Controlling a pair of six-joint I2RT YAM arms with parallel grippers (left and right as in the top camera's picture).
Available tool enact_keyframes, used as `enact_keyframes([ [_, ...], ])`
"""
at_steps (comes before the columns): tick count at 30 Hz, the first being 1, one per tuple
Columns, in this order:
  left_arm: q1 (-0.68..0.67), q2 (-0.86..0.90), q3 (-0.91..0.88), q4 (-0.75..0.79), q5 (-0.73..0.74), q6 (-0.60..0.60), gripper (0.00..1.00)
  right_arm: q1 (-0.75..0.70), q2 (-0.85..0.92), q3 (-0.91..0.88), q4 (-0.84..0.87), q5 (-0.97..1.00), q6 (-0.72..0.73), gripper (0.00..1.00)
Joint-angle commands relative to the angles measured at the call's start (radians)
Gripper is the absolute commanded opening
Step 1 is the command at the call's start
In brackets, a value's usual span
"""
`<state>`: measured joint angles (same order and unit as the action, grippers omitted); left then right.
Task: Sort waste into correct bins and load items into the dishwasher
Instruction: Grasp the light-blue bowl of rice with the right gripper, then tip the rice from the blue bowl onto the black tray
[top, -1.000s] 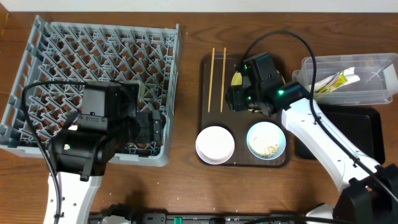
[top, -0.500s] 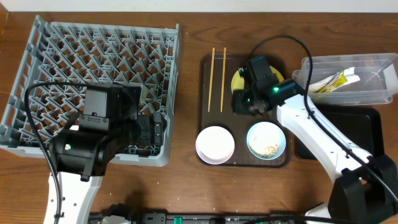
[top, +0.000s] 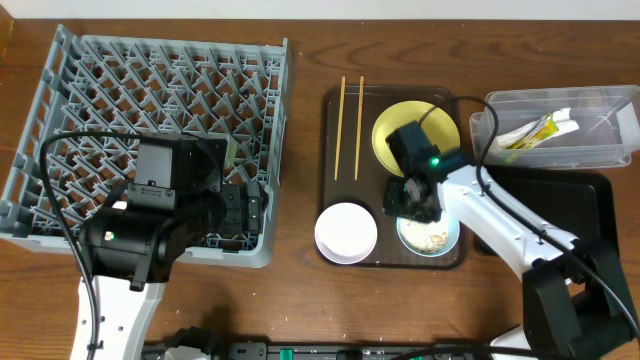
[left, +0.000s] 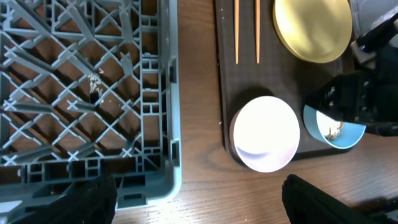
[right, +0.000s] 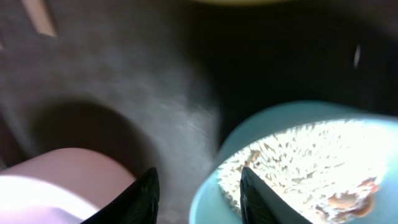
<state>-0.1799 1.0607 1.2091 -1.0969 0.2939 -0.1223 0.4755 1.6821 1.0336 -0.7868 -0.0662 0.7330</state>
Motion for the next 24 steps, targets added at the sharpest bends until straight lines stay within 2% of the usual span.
enact_keyframes([
  [1,-0.003,0.005,0.023,-0.011,0.012,0.018,0.86,0.008,0.006,-0.049,0.033,0.016,0.108,0.36],
  [2,-0.003,0.005,0.023,-0.014,0.012,0.018,0.86,0.007,0.006,-0.051,0.042,0.017,0.108,0.32],
  [5,-0.003,0.006,0.023,-0.013,0.012,0.018,0.87,0.007,0.006,-0.051,0.073,0.016,0.108,0.11],
  [7,-0.003,0.008,0.023,-0.008,0.012,0.018,0.87,0.007,0.006,-0.051,0.084,0.016,0.108,0.01],
  [12,-0.003,0.016,0.023,-0.009,0.012,0.018,0.87,-0.006,-0.006,-0.046,0.088,-0.034,0.077,0.01],
  [16,-0.003,0.021,0.022,-0.010,0.008,0.027,0.87,-0.058,-0.055,-0.019,0.089,-0.172,-0.104,0.01],
  [19,-0.003,0.026,0.022,-0.009,0.008,0.041,0.87,-0.139,-0.127,-0.006,0.088,-0.316,-0.236,0.01],
  [24,-0.003,0.037,0.022,-0.009,0.008,0.041,0.87,-0.342,-0.256,-0.006,0.064,-0.510,-0.372,0.01],
])
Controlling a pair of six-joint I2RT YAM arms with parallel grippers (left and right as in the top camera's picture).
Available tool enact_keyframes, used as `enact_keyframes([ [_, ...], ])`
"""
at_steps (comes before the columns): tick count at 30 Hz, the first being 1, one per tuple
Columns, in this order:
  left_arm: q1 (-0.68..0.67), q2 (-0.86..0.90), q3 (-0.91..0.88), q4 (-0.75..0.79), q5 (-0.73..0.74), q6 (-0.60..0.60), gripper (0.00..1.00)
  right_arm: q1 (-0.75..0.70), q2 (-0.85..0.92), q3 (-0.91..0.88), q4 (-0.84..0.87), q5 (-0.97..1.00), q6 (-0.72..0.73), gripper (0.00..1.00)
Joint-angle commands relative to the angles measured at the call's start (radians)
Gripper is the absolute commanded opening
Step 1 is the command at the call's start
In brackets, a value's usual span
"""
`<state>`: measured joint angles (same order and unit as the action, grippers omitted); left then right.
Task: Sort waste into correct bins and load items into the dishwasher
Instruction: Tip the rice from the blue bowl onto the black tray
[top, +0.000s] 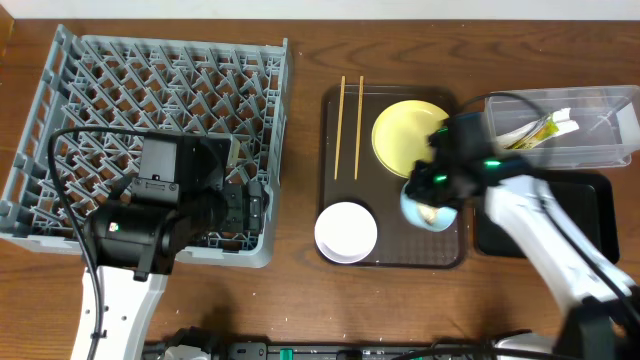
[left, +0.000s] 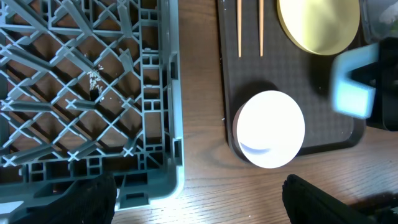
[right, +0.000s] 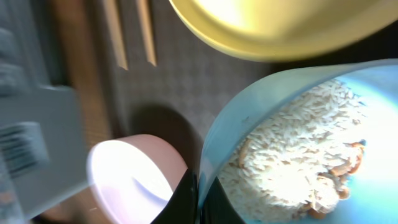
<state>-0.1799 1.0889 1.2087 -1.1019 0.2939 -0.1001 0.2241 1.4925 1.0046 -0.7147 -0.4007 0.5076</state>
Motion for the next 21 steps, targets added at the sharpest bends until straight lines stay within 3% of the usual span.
enact_keyframes([
  [1,-0.003,0.014,0.022,-0.004,0.008,0.019,0.87,-0.134,-0.086,0.023,-0.018,-0.204,-0.180,0.01],
  [8,-0.003,0.048,0.022,-0.004,0.008,0.019,0.87,-0.422,-0.130,0.019,-0.136,-0.370,-0.400,0.01],
  [13,-0.003,0.068,0.022,-0.004,0.008,0.018,0.87,-0.589,-0.126,-0.010,-0.129,-0.504,-0.494,0.01],
  [21,-0.003,0.070,0.022,-0.005,0.008,0.022,0.87,-0.841,-0.124,-0.157,0.074,-0.862,-0.527,0.01],
])
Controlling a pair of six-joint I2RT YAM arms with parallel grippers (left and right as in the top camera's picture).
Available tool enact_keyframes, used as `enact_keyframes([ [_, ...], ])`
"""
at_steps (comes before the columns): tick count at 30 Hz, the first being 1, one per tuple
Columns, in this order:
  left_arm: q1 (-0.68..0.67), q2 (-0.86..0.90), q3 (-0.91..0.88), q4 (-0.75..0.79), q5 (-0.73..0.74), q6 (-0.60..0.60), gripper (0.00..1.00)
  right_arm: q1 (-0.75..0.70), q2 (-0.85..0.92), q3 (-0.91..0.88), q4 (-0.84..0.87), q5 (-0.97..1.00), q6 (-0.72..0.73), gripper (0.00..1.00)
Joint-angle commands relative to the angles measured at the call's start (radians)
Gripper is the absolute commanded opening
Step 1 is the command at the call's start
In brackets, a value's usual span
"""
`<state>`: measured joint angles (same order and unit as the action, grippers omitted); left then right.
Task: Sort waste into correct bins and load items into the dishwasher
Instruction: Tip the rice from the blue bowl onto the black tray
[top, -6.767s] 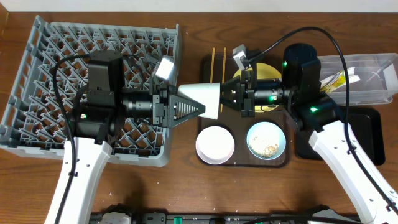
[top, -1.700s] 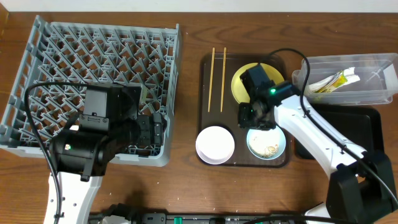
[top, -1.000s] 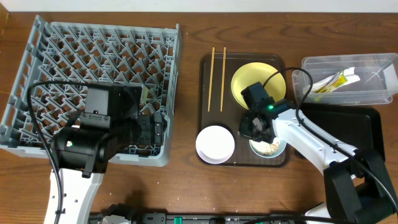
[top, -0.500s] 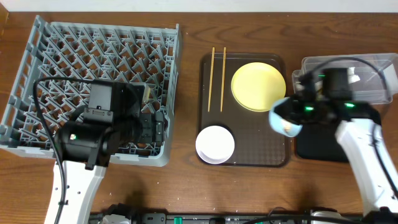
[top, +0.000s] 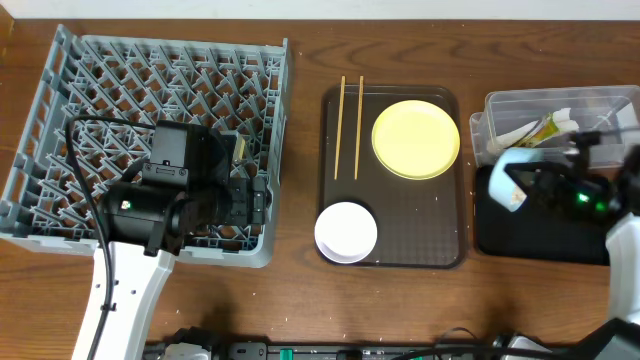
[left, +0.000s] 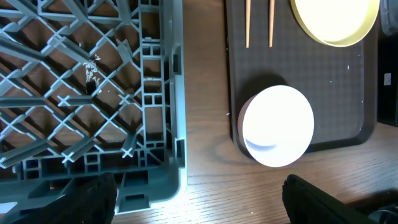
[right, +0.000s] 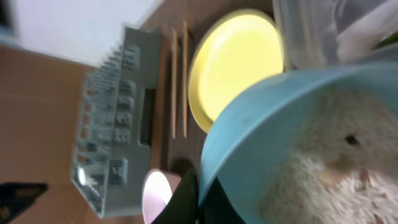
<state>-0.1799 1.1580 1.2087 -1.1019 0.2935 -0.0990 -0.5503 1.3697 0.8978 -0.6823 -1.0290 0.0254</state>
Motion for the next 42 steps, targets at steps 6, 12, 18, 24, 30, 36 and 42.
enact_keyframes([
  [6,-0.003,0.001,0.022,-0.005,0.009,0.021,0.87,-0.249,0.011,-0.199,0.201,-0.414,0.001,0.01],
  [12,-0.003,0.001,0.022,-0.005,0.009,0.021,0.87,-0.330,0.011,-0.257,0.213,-0.420,0.000,0.01],
  [18,-0.003,0.001,0.022,-0.008,0.009,0.021,0.87,-0.316,0.011,-0.257,0.232,-0.470,-0.026,0.01],
  [24,-0.003,0.001,0.022,-0.011,0.009,0.023,0.87,-0.316,0.011,-0.257,0.237,-0.468,-0.026,0.01],
  [30,-0.003,0.001,0.022,-0.011,0.009,0.036,0.87,-0.304,0.011,-0.257,0.229,-0.401,-0.012,0.01],
  [36,-0.003,0.001,0.022,-0.011,0.009,0.036,0.87,-0.305,0.011,-0.257,0.245,-0.368,0.071,0.01],
  [42,-0.003,0.001,0.022,-0.007,0.009,0.036,0.87,-0.294,0.011,-0.257,0.260,-0.323,0.107,0.01],
])
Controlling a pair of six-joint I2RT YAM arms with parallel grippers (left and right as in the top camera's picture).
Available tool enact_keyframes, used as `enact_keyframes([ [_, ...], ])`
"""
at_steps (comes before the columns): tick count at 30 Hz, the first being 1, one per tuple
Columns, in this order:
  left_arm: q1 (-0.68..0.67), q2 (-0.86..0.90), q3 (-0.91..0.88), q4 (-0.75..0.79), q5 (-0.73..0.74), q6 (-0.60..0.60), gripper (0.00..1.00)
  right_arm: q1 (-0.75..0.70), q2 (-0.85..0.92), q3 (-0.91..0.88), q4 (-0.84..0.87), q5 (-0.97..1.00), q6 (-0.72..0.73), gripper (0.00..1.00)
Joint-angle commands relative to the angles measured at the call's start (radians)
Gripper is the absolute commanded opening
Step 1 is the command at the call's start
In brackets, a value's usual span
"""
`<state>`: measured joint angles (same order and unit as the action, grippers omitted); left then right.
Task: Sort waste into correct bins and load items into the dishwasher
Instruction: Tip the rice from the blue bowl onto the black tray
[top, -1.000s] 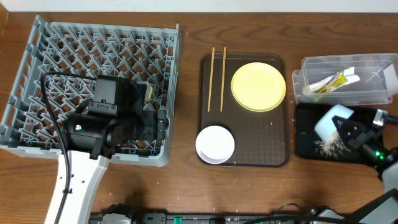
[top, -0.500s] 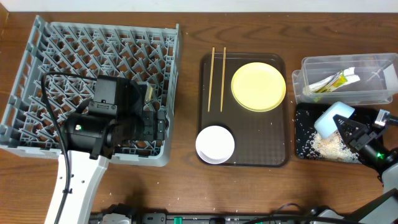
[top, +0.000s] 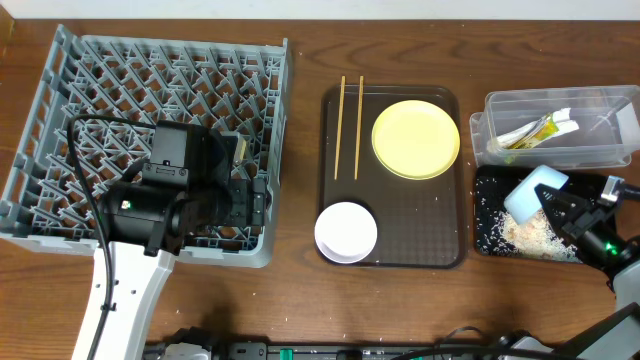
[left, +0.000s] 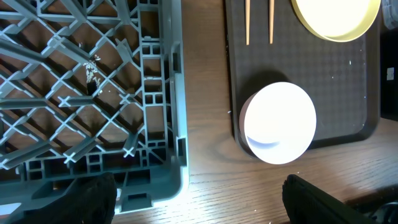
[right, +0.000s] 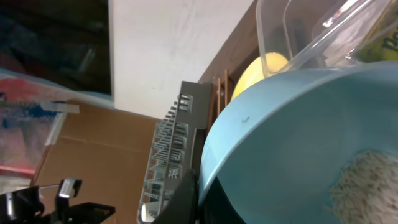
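My right gripper (top: 550, 202) is shut on the rim of a light blue bowl (top: 530, 192), held steeply tipped over the black bin (top: 488, 238). A heap of rice (top: 530, 236) lies in that bin, with grains scattered at its left end. Up close, the bowl (right: 298, 137) fills the right wrist view with a little rice (right: 367, 180) still inside, my right gripper (right: 199, 186) pinching its edge. My left gripper (left: 199, 202) is open above the near right corner of the grey dish rack (left: 74, 93), holding nothing.
On the brown tray (top: 400, 255) are a white bowl (top: 346, 232), a yellow plate (top: 415, 139) and a pair of chopsticks (top: 350, 112). A clear bin (top: 555, 128) holding a wrapper stands behind the black bin. The dish rack (top: 150, 90) fills the left.
The blue bowl has moved right over the black bin and tipped further. Rice that was in the bowl now lies in the bin. The left arm has not moved.
My right gripper first stood at the rim of the rice-filled blue bowl on the tray. Then it held the bowl above the tray's right side, then tilted at the black bin's left end. Now most of the rice is in the bin.
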<state>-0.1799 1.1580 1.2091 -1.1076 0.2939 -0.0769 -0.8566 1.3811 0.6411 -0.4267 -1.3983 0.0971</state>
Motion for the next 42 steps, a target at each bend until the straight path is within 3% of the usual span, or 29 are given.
enact_keyframes([
  [1,-0.003,0.001,0.022,0.005,0.009,0.014,0.87,0.012,-0.001,0.000,-0.002,0.015,0.063,0.01],
  [3,-0.003,0.001,0.022,0.016,0.008,0.014,0.87,0.027,-0.001,0.000,0.019,-0.163,-0.006,0.01],
  [7,-0.003,0.001,0.022,0.024,0.009,0.014,0.87,0.052,-0.001,0.001,0.005,0.093,0.111,0.01],
  [9,-0.003,0.001,0.022,0.023,0.009,0.014,0.87,0.061,-0.001,0.000,0.032,-0.030,0.049,0.01],
  [12,-0.003,0.001,0.022,0.015,0.009,0.014,0.87,0.072,-0.001,0.000,0.044,0.065,0.121,0.01],
  [15,-0.003,0.000,0.022,0.014,0.009,0.014,0.87,0.086,-0.002,0.000,0.055,-0.113,0.065,0.01],
  [18,-0.003,0.000,0.022,0.013,0.008,0.014,0.87,0.092,-0.003,0.000,0.045,0.090,0.123,0.01],
  [21,-0.003,0.000,0.022,0.016,0.009,0.014,0.87,0.104,-0.003,0.000,0.105,-0.095,0.085,0.01],
  [23,-0.003,0.000,0.022,0.015,0.008,0.014,0.87,0.112,-0.003,0.000,0.133,0.008,0.158,0.01],
  [26,-0.003,0.000,0.022,0.020,0.008,0.014,0.87,0.115,-0.003,0.000,0.135,-0.053,0.167,0.01],
  [29,-0.003,0.000,0.022,0.011,0.008,0.014,0.87,0.115,-0.003,0.000,0.099,0.105,0.205,0.01],
  [32,-0.003,0.000,0.022,0.013,0.009,0.014,0.87,0.137,-0.009,0.002,0.094,0.038,0.202,0.01],
  [37,-0.003,0.000,0.022,0.018,0.009,0.014,0.87,0.292,-0.111,0.027,0.092,0.084,0.205,0.02],
  [42,-0.003,0.000,0.022,0.031,0.008,0.014,0.87,0.582,-0.241,0.162,-0.092,0.492,0.178,0.02],
])
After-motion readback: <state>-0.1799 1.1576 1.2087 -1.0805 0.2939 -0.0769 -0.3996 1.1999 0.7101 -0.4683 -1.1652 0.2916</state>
